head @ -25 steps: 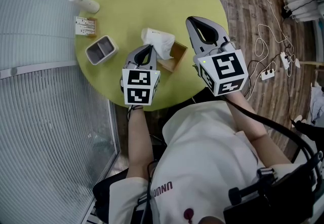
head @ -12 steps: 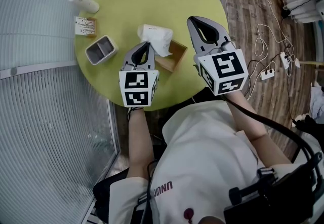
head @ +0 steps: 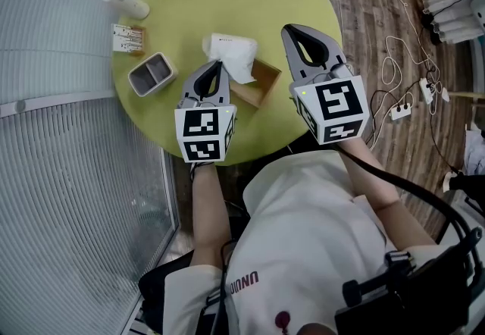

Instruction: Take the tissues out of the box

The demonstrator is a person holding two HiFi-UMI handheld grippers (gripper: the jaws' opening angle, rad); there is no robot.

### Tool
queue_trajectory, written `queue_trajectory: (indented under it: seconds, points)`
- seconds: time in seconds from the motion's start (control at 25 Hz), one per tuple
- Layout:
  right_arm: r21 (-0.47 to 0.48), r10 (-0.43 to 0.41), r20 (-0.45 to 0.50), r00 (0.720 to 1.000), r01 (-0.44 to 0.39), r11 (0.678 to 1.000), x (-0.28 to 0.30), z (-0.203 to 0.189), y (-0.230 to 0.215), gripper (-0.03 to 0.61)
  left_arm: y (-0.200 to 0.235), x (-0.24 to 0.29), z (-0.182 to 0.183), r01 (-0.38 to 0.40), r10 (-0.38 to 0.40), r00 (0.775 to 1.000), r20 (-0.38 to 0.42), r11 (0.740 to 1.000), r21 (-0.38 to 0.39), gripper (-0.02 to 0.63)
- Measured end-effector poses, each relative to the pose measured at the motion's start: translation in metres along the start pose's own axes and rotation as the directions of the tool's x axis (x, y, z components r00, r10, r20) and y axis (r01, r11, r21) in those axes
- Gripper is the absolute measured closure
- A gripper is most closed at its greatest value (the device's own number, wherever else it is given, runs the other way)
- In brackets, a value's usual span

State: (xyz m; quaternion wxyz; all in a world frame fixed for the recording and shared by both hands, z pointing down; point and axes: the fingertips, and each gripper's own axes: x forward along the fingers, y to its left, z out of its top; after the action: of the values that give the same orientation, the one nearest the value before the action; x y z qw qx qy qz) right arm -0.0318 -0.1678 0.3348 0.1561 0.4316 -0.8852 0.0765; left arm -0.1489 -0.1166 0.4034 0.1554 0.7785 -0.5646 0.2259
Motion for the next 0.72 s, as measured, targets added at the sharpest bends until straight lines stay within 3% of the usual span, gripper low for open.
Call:
queue_trajectory:
  seconds: [0.72]
  points:
    - [-0.013, 0.01, -0.004, 1.0, -0.01, 1.0, -0.0003, -0.0016, 0.0037, 0.561, -0.0002, -0.0005, -0.003, -0.002, 0.002, 1.0, -0.004, 1.0, 0.005, 0.604]
